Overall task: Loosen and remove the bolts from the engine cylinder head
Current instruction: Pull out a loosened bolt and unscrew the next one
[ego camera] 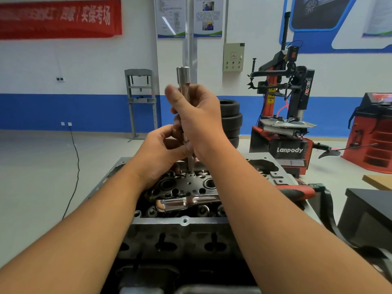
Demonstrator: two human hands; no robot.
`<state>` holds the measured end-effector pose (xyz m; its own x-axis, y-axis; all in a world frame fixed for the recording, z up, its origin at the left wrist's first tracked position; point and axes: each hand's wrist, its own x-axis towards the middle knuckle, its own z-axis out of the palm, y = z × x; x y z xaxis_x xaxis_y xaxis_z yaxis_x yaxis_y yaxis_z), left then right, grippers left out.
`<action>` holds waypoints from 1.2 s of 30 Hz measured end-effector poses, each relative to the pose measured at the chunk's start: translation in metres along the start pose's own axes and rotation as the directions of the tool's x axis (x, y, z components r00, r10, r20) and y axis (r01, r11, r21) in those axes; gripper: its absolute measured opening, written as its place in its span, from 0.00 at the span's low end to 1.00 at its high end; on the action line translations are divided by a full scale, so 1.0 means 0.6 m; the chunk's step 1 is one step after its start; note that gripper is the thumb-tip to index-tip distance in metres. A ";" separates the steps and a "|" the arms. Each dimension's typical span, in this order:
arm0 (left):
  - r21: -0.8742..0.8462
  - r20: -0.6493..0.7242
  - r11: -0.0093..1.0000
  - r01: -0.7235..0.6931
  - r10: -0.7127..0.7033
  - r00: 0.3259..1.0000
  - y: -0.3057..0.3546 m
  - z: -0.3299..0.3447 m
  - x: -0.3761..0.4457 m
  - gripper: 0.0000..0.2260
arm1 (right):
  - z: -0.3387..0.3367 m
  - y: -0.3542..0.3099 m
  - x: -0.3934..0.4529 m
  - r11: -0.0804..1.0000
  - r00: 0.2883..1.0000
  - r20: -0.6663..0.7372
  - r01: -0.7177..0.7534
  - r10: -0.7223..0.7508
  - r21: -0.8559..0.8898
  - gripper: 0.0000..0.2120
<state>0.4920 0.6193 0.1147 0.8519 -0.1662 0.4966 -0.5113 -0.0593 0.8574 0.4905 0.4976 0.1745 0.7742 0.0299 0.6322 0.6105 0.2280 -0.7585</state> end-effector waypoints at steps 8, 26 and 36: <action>-0.138 0.125 0.984 0.114 -0.097 0.987 0.009 -0.004 -0.003 0.18 | -0.005 0.005 0.004 0.999 0.996 -0.088 0.010 -0.007 0.032 0.14; -0.089 0.078 0.996 0.012 -0.005 0.997 0.009 0.001 -0.007 0.08 | 0.001 -0.002 -0.002 0.995 0.995 0.056 -0.087 0.084 0.049 0.16; -0.215 0.153 0.972 0.098 -0.066 0.986 0.018 0.004 -0.009 0.08 | 0.000 -0.002 -0.003 0.999 0.997 0.063 -0.043 0.042 0.003 0.12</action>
<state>0.4815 0.6175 0.1211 0.8566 -0.3102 0.4124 -0.3887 0.1378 0.9110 0.4882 0.4971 0.1744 0.7874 0.1006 0.6081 0.5764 0.2294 -0.7843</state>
